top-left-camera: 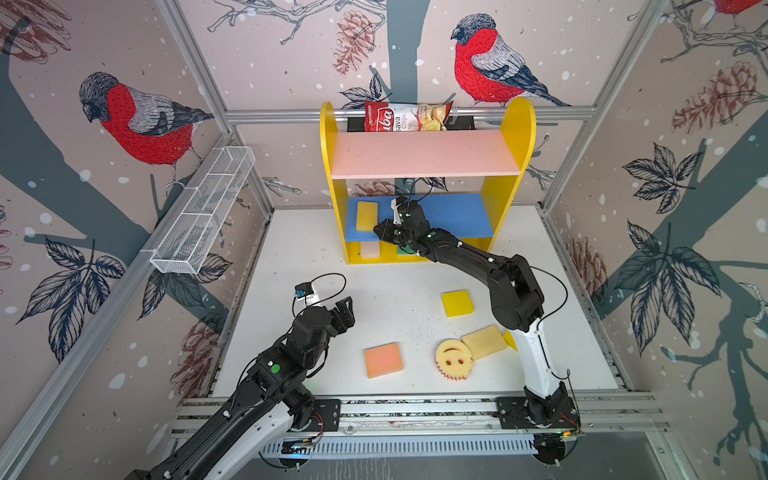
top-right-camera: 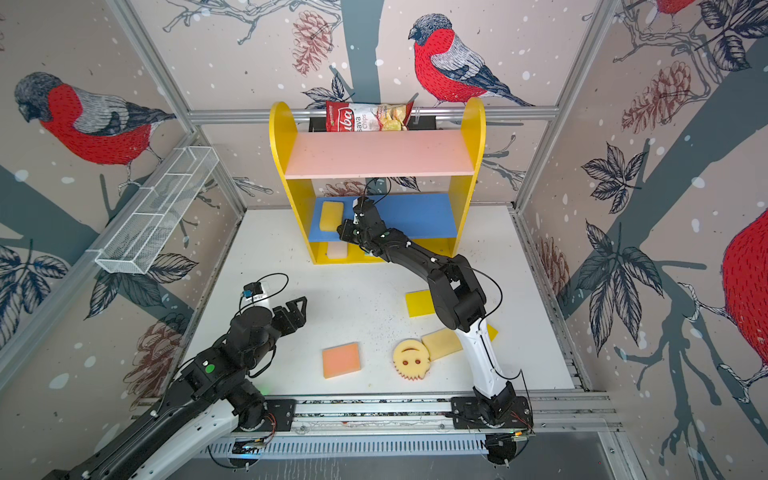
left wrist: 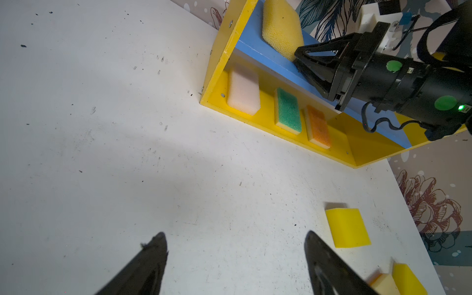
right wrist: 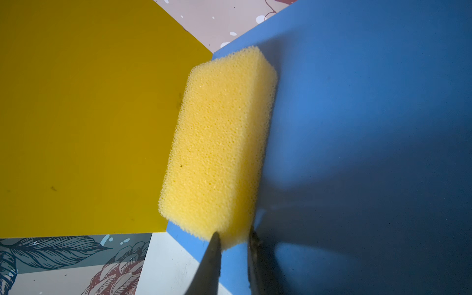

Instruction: Place and organize the cleaning sponges onto the shelf

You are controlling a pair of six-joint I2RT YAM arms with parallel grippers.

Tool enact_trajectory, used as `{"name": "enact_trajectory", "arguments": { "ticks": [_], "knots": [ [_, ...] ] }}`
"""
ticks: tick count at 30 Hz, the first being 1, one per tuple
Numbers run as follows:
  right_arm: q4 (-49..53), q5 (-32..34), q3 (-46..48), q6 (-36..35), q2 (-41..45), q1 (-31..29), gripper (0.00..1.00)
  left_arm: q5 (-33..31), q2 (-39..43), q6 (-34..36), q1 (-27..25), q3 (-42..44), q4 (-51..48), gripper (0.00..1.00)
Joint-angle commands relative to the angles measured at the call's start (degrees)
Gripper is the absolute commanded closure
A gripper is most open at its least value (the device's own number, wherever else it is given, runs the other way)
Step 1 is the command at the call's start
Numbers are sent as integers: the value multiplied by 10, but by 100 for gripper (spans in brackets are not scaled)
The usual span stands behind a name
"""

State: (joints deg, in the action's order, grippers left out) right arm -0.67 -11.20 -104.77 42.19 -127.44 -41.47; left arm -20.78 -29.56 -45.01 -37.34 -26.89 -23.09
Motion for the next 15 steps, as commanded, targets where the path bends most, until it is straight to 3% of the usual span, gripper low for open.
{"name": "enact_trajectory", "arguments": {
  "ticks": [1, 15],
  "knots": [
    [-4, -4, 3, 3, 2, 1, 79, 4, -1, -1, 0, 1, 10, 17],
    [-7, -7, 6, 6, 2, 1, 72, 6, -2, -2, 0, 7, 14, 17]
  ]
}}
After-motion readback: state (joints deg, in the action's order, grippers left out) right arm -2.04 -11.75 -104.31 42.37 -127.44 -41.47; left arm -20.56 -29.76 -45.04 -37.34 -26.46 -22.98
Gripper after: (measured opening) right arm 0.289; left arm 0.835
